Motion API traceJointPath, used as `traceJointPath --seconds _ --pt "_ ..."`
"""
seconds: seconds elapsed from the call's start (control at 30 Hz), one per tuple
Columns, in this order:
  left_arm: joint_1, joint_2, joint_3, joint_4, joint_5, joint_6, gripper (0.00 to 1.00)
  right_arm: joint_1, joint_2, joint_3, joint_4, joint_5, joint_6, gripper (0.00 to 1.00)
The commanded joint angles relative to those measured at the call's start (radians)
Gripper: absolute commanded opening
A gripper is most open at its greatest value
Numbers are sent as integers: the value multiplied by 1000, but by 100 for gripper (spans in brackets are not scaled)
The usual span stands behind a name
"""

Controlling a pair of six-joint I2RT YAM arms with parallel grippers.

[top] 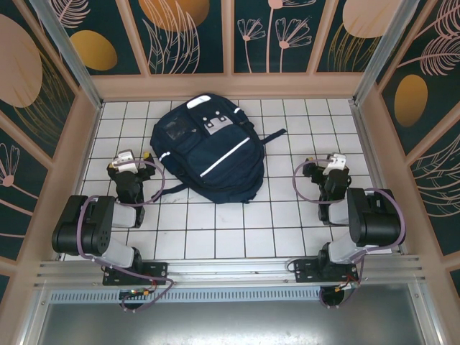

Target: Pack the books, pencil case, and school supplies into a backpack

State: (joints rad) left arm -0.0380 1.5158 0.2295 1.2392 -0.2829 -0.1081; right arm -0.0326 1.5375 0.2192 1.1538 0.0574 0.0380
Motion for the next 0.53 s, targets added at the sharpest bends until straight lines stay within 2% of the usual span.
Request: traceJointPath --seconds 0.0,0.5 --pt "7 6 -9 66 26 16 99 5 3 15 92 -37 -21 99" --pt "7 5 -9 65 27 16 99 4 0 16 90 -58 -22 99"
